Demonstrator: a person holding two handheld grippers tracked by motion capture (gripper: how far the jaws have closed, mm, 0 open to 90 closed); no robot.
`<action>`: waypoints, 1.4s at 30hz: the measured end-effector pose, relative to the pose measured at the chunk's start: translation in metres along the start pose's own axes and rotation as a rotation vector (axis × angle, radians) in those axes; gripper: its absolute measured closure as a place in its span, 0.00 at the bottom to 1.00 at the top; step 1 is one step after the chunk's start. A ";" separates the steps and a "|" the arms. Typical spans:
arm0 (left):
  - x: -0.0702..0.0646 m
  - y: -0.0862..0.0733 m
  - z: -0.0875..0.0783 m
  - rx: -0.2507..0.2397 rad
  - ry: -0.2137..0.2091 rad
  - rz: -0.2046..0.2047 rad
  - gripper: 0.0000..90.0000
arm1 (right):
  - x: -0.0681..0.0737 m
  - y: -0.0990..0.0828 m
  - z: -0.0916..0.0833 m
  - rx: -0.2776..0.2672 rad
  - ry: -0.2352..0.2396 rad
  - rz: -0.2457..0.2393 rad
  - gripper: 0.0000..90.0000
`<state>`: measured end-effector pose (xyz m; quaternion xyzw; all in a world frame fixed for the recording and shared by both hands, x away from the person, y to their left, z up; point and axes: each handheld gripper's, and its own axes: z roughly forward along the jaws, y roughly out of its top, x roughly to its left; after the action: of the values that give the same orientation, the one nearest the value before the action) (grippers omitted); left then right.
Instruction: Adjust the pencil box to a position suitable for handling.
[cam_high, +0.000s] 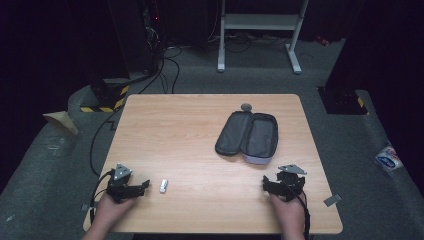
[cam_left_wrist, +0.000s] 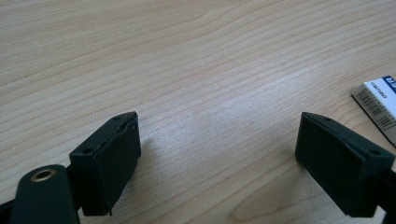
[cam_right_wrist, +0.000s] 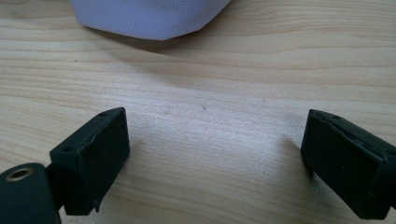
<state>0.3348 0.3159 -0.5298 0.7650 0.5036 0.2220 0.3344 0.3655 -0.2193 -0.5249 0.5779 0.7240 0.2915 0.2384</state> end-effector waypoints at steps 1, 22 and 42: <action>0.000 0.000 0.000 0.000 -0.003 0.001 0.16 | 0.000 0.000 0.000 0.000 0.000 0.000 0.09; 0.001 0.002 0.002 0.003 -0.007 0.011 0.16 | 0.001 -0.005 -0.006 -0.026 0.023 -0.014 0.16; 0.001 0.002 0.002 0.005 -0.014 0.013 0.15 | 0.010 0.001 -0.029 -0.126 0.050 -0.024 0.31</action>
<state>0.3374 0.3153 -0.5297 0.7707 0.4966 0.2176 0.3348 0.3444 -0.2137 -0.5035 0.5456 0.7167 0.3481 0.2597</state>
